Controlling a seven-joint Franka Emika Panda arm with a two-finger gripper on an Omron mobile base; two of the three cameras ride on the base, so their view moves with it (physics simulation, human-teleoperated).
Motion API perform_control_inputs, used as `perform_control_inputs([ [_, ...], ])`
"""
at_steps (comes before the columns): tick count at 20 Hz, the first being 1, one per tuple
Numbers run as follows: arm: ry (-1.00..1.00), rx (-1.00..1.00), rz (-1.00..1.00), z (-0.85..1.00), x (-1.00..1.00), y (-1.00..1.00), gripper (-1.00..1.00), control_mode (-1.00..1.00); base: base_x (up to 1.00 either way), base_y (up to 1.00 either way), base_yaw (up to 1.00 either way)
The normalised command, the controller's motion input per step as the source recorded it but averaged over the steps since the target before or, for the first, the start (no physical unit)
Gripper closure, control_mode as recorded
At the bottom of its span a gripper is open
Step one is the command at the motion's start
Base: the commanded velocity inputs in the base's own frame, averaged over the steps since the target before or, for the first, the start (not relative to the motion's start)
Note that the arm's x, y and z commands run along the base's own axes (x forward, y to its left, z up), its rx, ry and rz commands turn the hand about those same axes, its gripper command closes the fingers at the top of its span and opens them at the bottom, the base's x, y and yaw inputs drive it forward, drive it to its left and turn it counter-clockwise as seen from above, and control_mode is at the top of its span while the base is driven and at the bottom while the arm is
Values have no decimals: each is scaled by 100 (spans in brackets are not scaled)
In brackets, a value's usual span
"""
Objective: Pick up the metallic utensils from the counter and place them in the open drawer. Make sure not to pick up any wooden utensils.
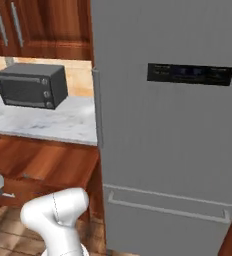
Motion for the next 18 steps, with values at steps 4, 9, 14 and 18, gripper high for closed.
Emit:
perform_control_inputs([
  [4, 0, 0, 0, 0, 0, 0, -100, 100, 0, -66, -80],
  [9, 0, 0, 0, 0, 0, 0, -100, 100, 0, -84, -76],
  [14, 0, 0, 0, 0, 0, 0, -100, 100, 2, -73, -76],
  [18, 0, 0, 0, 0, 0, 0, -100, 100, 27, -40, -79],
])
